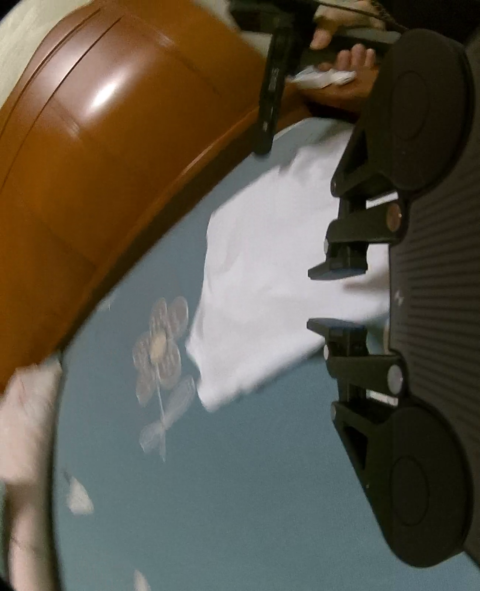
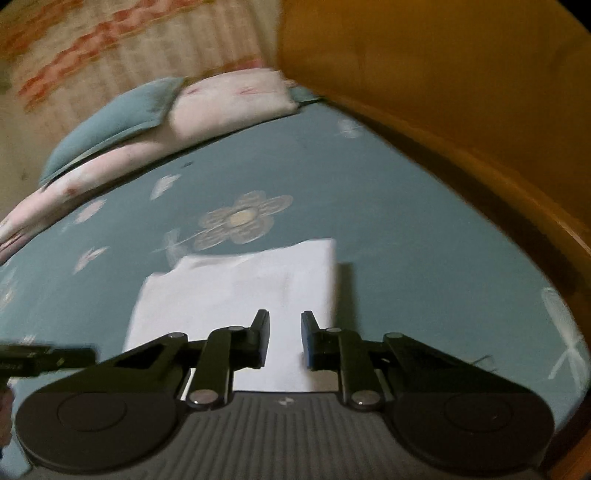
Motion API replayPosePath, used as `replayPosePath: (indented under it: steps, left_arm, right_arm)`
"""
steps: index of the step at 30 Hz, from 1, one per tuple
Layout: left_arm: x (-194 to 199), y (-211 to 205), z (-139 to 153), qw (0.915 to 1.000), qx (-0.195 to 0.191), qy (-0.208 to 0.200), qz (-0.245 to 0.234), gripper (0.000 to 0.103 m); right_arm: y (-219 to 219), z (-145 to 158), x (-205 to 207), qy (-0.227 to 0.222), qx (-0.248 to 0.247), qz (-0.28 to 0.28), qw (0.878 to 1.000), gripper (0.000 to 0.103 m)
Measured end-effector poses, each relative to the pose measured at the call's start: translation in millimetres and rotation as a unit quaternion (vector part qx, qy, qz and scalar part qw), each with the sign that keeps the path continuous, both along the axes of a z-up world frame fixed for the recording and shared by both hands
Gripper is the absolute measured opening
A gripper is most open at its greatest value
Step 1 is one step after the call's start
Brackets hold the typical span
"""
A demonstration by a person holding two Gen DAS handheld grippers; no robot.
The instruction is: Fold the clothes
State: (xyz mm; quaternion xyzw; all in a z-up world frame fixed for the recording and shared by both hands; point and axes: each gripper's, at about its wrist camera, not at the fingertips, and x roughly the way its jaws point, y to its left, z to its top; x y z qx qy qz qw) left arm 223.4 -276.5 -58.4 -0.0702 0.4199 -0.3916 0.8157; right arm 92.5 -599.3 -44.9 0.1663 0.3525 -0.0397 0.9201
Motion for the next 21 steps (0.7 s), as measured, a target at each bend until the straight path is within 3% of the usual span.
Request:
replayPosePath:
  steps: [3, 5, 7, 10, 13, 16, 20, 21]
  left_arm:
    - [-13.7, -19.0, -1.0, 0.999, 0.008, -0.011, -0.043, 0.033]
    - [-20.6, -30.1, -6.8, 0.9979, 0.021, -0.015, -0.059, 0.034]
    - [-23.0, -38.0, -18.5, 0.9973, 0.035, -0.006, -0.065, 0.036]
    - [-21.7, -41.3, -38.1, 0.9966, 0.05, 0.019, -0.063, 0.036]
    - [-26.1, -35.4, -31.8, 0.9964, 0.049, 0.017, -0.067, 0.037]
    - [-34.3, -32.6, -20.2, 0.9956, 0.046, -0.001, -0.082, 0.043]
    - [-50.8, -41.1, -15.5, 0.9922, 0.05, -0.011, -0.114, 0.049]
    - [-53.8, -41.9, -18.4, 0.9913, 0.056, -0.009, -0.119, 0.051]
  right_arm:
    - [9.6, -14.1, 6.5, 0.024, -0.007, 0.025, 0.999, 0.021]
    - [5.8, -34.0, 12.8, 0.052, -0.038, 0.005, 0.998, 0.006]
    - [-4.0, -45.9, 9.0, 0.052, -0.016, -0.008, 0.998, 0.0]
    - [-12.3, -46.6, 0.8, 0.04, 0.0, -0.012, 0.999, 0.0]
    - [-14.1, -36.8, -10.2, 0.032, -0.002, -0.022, 0.999, 0.0]
    - [-8.5, -22.9, -21.9, 0.017, 0.007, -0.017, 1.0, 0.009]
    - [0.9, -32.9, -30.6, 0.048, -0.011, 0.004, 0.999, 0.009]
    - [-0.8, -40.2, -31.0, 0.064, -0.019, -0.002, 0.998, 0.003]
